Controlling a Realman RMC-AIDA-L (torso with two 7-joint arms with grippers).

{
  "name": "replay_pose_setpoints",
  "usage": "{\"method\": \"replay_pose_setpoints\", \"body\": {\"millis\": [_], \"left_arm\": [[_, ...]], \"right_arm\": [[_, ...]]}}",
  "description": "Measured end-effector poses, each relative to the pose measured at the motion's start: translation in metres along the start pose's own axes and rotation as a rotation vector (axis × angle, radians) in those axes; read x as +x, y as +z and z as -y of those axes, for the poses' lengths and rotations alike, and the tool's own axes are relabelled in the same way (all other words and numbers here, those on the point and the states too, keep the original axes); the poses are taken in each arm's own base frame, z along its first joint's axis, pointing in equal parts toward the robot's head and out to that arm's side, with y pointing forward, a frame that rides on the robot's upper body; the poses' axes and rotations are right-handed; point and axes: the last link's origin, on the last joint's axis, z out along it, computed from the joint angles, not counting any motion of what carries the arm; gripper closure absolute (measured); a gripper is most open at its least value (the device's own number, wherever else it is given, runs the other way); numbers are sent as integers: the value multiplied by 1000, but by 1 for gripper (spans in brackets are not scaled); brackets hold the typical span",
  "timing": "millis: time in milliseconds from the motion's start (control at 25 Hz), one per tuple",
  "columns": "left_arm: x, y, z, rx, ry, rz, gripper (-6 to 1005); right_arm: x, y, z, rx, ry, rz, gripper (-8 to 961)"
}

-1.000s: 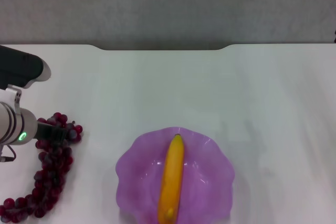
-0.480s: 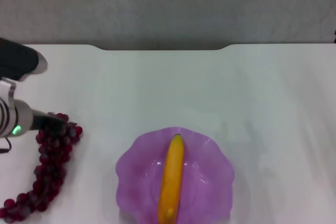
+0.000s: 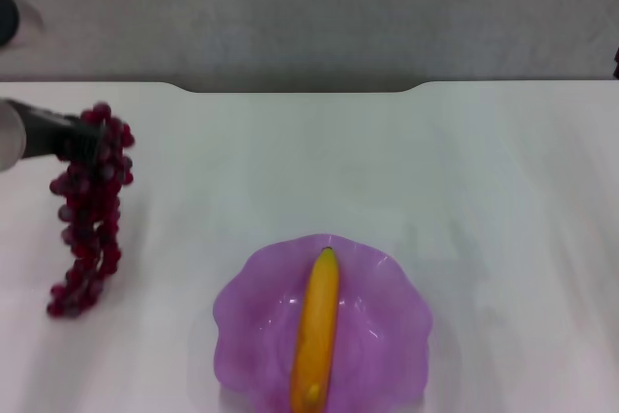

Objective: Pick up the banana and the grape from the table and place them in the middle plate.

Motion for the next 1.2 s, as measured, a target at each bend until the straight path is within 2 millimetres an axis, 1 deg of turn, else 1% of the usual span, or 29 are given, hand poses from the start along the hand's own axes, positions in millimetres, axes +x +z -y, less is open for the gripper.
{"method": "replay_pose_setpoints", "body": {"millis": [80, 240, 480, 640, 760, 1040, 1200], "left_arm": [[11, -11, -3, -35, 14, -48, 802], [25, -33, -11, -105, 53, -118, 805], [38, -67, -31, -192, 119, -202, 807], [43, -84, -48, -253, 172, -242, 807], [43, -90, -63, -307, 210, -240, 807], [35, -92, -97, -438, 266, -206, 808], [27, -91, -112, -489, 293, -175, 808]], "right_arm": [[0, 0, 0, 0, 0, -1, 346], [1, 1, 0, 0, -1, -4, 346], [2, 1, 0, -1, -1, -6, 346], [2, 1, -1, -5, -1, -7, 346], [2, 1, -2, -7, -1, -9, 346], [3, 1, -3, -9, -2, -12, 346], [2, 1, -3, -11, -2, -8, 346]]}}
